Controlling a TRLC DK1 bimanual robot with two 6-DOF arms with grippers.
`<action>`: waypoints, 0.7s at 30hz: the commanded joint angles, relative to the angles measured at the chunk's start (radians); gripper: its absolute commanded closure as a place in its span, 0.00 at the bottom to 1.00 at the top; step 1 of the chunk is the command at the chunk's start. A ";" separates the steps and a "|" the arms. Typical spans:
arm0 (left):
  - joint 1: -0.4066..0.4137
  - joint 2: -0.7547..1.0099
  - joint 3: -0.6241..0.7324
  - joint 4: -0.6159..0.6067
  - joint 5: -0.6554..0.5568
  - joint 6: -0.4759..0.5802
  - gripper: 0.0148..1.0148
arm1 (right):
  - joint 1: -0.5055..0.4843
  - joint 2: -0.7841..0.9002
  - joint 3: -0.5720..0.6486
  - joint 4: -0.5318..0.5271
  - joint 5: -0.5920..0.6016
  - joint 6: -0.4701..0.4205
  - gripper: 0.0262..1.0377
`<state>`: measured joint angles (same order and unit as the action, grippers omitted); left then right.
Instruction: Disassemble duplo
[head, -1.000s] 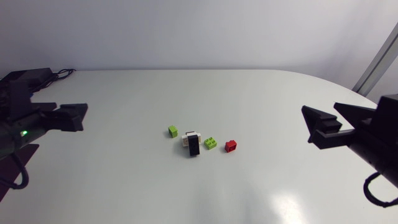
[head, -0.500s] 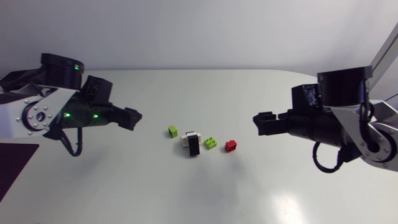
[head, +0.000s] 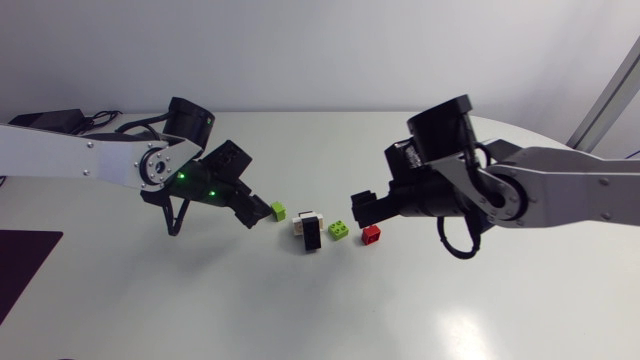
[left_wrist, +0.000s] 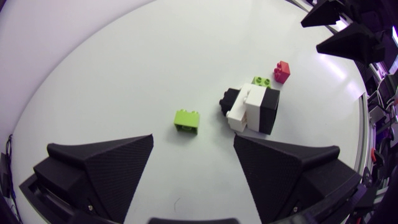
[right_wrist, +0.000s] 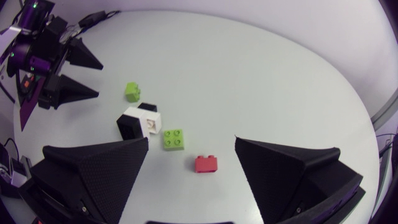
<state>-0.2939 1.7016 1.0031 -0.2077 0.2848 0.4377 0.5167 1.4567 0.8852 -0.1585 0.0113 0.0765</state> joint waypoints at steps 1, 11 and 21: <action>0.048 0.023 0.025 -0.009 0.024 0.061 0.11 | 0.029 0.080 0.078 -0.065 -0.030 -0.032 0.04; 0.127 0.020 -0.006 0.001 0.025 0.085 0.11 | 0.126 0.283 0.284 -0.174 -0.145 -0.012 0.04; 0.141 0.000 -0.034 0.011 0.025 0.098 0.10 | 0.151 0.447 0.368 -0.188 -0.139 0.022 0.08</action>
<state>-0.1631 1.7100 0.9985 -0.2028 0.2966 0.5087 0.6621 1.8725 1.2301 -0.3336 -0.1276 0.0673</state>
